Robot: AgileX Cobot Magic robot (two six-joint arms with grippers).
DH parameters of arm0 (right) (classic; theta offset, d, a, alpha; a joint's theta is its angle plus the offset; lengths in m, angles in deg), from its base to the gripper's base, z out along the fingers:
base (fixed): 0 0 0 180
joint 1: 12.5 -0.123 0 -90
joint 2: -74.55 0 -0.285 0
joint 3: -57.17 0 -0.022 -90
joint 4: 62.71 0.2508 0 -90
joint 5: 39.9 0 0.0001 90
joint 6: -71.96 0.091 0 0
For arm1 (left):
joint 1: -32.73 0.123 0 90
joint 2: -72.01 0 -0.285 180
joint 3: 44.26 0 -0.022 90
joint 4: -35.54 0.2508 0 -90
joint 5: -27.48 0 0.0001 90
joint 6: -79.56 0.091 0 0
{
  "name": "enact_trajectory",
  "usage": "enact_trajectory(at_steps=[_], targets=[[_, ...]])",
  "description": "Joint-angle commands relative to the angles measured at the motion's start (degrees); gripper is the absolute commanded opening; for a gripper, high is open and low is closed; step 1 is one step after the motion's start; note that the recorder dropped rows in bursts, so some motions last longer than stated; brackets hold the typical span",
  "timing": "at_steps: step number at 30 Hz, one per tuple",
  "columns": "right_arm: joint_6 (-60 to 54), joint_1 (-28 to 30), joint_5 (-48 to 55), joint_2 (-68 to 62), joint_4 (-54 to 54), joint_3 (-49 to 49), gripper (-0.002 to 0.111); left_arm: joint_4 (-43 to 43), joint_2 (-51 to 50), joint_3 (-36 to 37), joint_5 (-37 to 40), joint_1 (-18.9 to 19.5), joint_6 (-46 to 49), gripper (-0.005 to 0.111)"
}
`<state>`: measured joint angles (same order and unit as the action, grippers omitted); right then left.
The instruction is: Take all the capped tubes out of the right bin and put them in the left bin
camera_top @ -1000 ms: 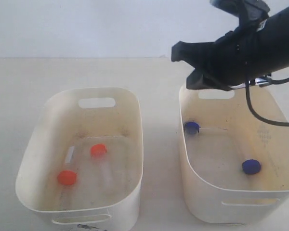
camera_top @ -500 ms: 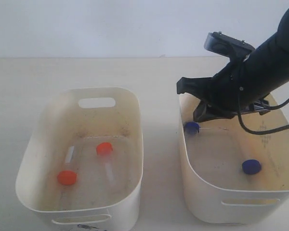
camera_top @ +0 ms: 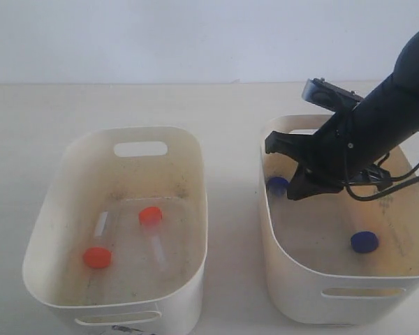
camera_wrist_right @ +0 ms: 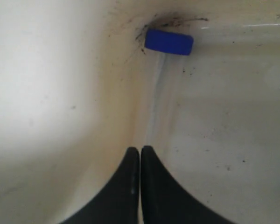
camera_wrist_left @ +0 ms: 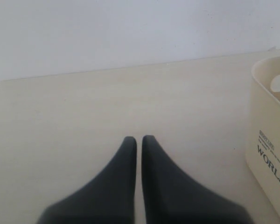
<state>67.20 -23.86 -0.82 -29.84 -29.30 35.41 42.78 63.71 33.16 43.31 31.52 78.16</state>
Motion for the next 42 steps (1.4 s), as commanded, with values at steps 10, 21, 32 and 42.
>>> enact_trajectory(at_steps=[10, 21, 32, 42], targets=[[-0.4, 0.5, -4.0, -0.1, -0.1, -0.1, 0.006, -0.4, 0.1, -0.2, -0.8, 0.1, -0.7, 0.004], [0.9, 0.5, -5.3, -0.1, -0.3, -0.1, 0.053, -0.4, 0.1, -0.2, -0.8, 0.1, -0.7, 0.004], [1.4, 0.5, -13.1, -0.1, -0.7, -4.6, 0.053, -0.4, 0.1, -0.2, -0.8, 0.1, -0.7, 0.004], [1.0, -3.2, -18.4, -0.1, 3.4, -7.4, 0.053, -0.4, 0.1, -0.2, -0.8, 0.1, -0.7, 0.004]])
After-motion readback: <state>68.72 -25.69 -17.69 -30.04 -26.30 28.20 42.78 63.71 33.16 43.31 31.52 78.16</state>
